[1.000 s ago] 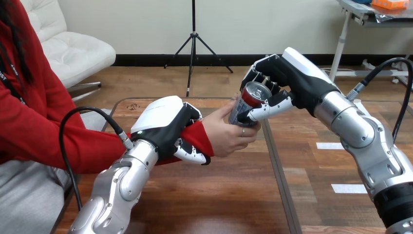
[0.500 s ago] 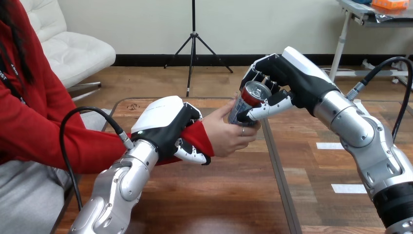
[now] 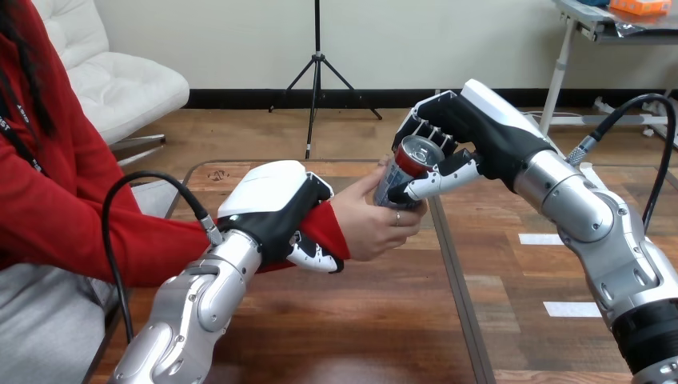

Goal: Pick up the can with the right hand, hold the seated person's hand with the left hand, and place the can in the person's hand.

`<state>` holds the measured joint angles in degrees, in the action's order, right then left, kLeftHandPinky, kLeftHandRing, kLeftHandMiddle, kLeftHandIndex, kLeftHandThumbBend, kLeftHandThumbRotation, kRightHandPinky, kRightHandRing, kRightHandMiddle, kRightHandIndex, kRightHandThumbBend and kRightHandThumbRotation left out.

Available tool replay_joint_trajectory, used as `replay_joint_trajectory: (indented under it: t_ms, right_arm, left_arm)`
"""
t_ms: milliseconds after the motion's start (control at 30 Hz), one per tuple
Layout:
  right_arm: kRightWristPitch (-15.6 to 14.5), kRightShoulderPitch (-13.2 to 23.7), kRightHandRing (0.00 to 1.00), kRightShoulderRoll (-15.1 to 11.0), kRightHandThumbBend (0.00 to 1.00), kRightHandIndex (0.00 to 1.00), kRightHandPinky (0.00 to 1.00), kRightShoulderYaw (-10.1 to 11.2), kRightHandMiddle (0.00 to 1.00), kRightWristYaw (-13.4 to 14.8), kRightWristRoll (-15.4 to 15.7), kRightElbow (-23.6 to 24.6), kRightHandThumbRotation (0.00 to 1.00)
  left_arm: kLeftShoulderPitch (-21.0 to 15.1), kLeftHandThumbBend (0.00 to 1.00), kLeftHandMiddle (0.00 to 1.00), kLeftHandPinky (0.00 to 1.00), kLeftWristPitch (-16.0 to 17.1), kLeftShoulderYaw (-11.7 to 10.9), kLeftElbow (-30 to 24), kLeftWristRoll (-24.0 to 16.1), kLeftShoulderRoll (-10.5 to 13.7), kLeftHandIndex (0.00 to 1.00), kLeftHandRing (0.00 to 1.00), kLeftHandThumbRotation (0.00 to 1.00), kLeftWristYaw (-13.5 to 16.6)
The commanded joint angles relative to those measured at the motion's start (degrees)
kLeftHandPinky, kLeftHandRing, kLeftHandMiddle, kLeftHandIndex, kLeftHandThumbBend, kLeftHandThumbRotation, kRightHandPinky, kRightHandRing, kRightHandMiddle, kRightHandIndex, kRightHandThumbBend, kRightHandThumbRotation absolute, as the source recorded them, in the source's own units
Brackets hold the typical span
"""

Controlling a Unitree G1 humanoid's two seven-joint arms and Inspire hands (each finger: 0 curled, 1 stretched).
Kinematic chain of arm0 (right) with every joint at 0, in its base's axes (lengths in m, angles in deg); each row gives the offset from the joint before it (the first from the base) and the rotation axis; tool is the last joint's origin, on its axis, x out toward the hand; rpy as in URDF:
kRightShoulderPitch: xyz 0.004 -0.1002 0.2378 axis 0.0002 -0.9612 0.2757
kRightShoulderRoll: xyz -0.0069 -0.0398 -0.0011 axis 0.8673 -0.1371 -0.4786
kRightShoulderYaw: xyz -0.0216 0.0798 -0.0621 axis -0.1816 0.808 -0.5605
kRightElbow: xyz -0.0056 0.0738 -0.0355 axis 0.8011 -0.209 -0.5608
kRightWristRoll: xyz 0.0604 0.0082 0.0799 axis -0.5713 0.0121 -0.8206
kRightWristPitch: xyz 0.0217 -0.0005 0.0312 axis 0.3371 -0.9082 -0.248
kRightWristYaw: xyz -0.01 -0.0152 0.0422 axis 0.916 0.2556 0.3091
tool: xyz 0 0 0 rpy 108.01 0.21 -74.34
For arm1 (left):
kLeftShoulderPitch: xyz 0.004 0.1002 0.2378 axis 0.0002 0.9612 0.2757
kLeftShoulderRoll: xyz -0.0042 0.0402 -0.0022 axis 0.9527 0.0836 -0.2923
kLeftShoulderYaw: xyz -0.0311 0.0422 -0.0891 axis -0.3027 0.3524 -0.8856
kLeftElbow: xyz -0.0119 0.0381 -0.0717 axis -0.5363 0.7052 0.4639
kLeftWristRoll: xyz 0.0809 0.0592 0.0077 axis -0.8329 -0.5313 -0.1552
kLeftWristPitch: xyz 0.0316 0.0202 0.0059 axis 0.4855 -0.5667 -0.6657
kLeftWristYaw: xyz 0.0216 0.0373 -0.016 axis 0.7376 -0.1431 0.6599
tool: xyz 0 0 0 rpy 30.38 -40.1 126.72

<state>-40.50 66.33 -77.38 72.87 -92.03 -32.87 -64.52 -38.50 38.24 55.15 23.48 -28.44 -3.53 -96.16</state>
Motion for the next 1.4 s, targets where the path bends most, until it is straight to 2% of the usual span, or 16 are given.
replay_joint_trajectory:
  t_ms: [0, 67, 100, 367, 400, 533, 767, 1100, 1367]
  right_arm:
    - [0.32, 2.72, 0.51, 0.15, 0.87, 0.55, 0.45, 0.13, 0.55, 0.25, -0.28, 1.9, 0.43]
    - [0.1, 2.61, 0.53, 0.1, 0.89, 0.56, 0.46, 0.26, 0.56, 0.09, -0.47, 1.95, 0.49]
    - [-0.01, 2.55, 0.53, 0.09, 0.91, 0.57, 0.47, 0.35, 0.57, -0.03, -0.62, 1.99, 0.57]
    - [0.27, 2.19, 0.56, -0.55, 0.98, 0.59, 0.5, 0.56, 0.59, -0.77, -0.93, 2.0, 0.81]
    - [0.49, 2.15, 0.57, -0.6, 0.99, 0.6, 0.51, 0.61, 0.59, -0.79, -0.98, 1.92, 0.86]
    - [1.07, 1.93, 0.59, -0.8, 1.0, 0.61, 0.53, 0.85, 0.61, -0.83, -1.15, 1.77, 0.94]
    - [4.28, 1.56, 0.6, -1.45, 1.0, 0.64, 0.57, 1.05, 0.62, 0.05, -1.04, 0.51, 0.99]
    - [5.61, 1.14, 0.62, -1.7, 1.0, 0.67, 0.6, 1.53, 0.64, -0.25, -1.67, -0.1, 1.0]
    - [6.58, 0.82, 0.64, -1.85, 1.0, 0.69, 0.63, 1.63, 0.66, -0.2, -1.84, -0.42, 1.0]
  left_arm:
    - [-3.88, 0.8, 0.67, 0.54, 0.8, 0.3, -6.35, -0.07, -0.15, 0.66, 0.64, 0.24, -0.31]
    - [-3.59, 0.83, 0.69, 0.57, 0.72, 0.21, -6.88, 0.08, 0.08, 0.68, 0.66, 0.27, -0.61]
    - [-3.48, 0.87, 0.71, 0.61, 0.66, 0.17, -7.1, 0.12, 0.17, 0.7, 0.69, 0.32, -0.78]
    - [-2.28, 0.97, 0.76, 0.7, 1.19, -0.15, -8.07, 0.8, 1.02, 0.76, 0.74, 0.48, -0.74]
    - [-2.16, 0.98, 0.77, 0.71, 1.24, -0.15, -8.12, 0.81, 1.1, 0.77, 0.75, 0.53, -0.67]
    - [-1.68, 0.99, 0.78, 0.73, 1.43, -0.22, -8.54, 1.03, 1.4, 0.78, 0.76, 0.59, -0.53]
    - [-0.91, 1.0, 0.79, 0.76, 1.55, -0.63, -8.98, 1.79, 1.56, 0.8, 0.78, 0.67, -0.63]
    - [-0.34, 1.0, 0.81, 0.78, 1.75, -0.78, -9.04, 2.55, 1.93, 0.82, 0.8, 0.72, -0.43]
    - [-0.05, 1.0, 0.83, 0.81, 0.74, -0.99, -9.59, 2.91, 1.88, 0.83, 0.81, 0.71, -1.38]
